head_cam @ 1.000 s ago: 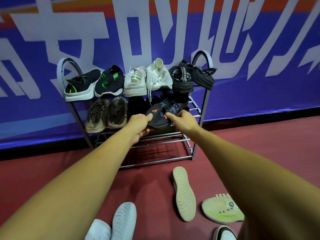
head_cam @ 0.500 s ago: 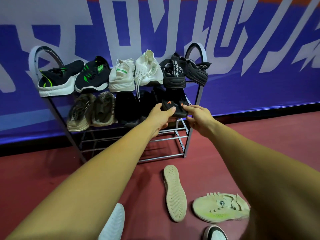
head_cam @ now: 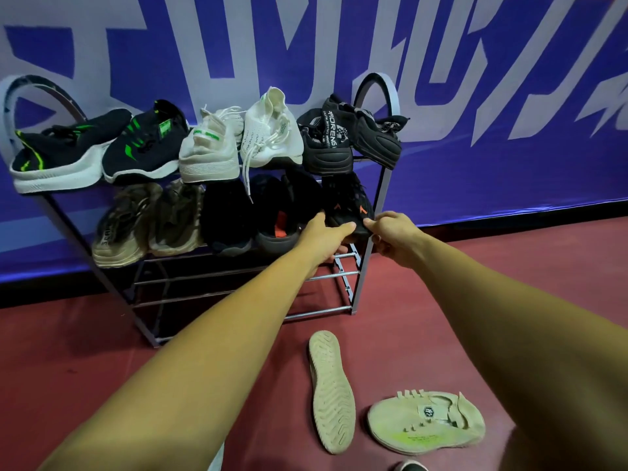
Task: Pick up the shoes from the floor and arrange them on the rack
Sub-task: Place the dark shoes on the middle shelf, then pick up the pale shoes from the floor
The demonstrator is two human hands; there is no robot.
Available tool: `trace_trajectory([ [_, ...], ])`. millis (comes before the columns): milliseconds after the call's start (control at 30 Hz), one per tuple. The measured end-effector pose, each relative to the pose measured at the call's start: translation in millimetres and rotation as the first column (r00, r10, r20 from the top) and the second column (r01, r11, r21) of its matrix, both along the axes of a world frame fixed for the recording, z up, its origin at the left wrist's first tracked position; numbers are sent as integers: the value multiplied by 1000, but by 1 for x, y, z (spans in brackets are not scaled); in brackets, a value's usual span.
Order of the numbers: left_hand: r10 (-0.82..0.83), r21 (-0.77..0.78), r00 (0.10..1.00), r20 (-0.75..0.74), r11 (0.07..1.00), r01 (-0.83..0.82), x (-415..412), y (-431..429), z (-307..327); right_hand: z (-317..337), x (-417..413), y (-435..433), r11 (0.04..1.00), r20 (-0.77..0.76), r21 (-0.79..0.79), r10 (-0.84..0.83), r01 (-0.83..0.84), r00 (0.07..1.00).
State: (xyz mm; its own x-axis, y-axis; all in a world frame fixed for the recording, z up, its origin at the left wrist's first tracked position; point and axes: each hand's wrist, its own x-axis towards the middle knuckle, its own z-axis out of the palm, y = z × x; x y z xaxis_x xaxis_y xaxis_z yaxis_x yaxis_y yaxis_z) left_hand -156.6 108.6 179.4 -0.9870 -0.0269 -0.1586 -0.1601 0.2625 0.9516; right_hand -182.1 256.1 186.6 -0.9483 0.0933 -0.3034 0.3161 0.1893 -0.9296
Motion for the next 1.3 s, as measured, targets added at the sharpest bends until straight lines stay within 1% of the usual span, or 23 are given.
trace_trajectory([
  [67,1,1,1000,5,1000,-1,-5,3,-1,-2,-7,-2,999,-40,2,-44,44,998],
  [133,7,13,1000,14,1000,-7,-9,6,0,-8,-15,-6,995,-50,45,-86,89,995],
  [200,23,29,1000,17,999,-24,-12,6,4,-17,-22,-12,985,-13,128,-112,113,994],
  [267,31,36,999,11,999,-31,-11,7,7,-23,-26,-17,982,50,159,-114,104,992],
  [300,35,34,999,9,999,-36,-12,7,7,-24,-28,-19,982,64,158,-111,100,992],
  [367,46,22,999,17,999,-46,-14,8,6,-23,-32,-23,982,36,147,-123,117,992],
  [433,73,-21,997,26,997,-72,-20,8,4,-22,-35,-25,980,10,126,-159,157,987],
  [533,57,-94,998,29,994,-54,-26,10,0,-25,-38,-26,970,13,102,-222,220,975],
  [667,30,-106,997,66,994,-23,-28,8,0,-23,-38,-21,968,-2,27,-251,251,968],
  [733,7,-91,998,62,996,-1,-27,4,2,-23,-37,-18,975,-9,74,-211,211,977],
  [833,-44,-88,997,59,995,49,-21,-1,7,-23,-34,-18,965,14,231,-130,123,991],
  [900,-82,-110,994,72,990,89,-19,-2,7,-21,-31,-19,940,-7,329,-96,93,995],
  [1000,-154,-208,982,110,962,175,-19,-8,5,-17,-25,-22,896,-39,437,-68,79,997],
  [1100,-207,-344,972,109,910,233,-13,-21,1,-10,-11,-24,871,0,491,-36,31,999],
  [1167,-225,-416,971,82,878,239,-3,-32,1,-6,0,-25,824,34,564,30,-44,999],
  [1233,-255,-424,963,89,865,268,10,-42,2,-1,12,-28,755,51,642,128,-131,990],
  [1300,-296,-426,946,130,845,323,24,-50,2,4,28,-35,705,81,679,206,-205,975],
])
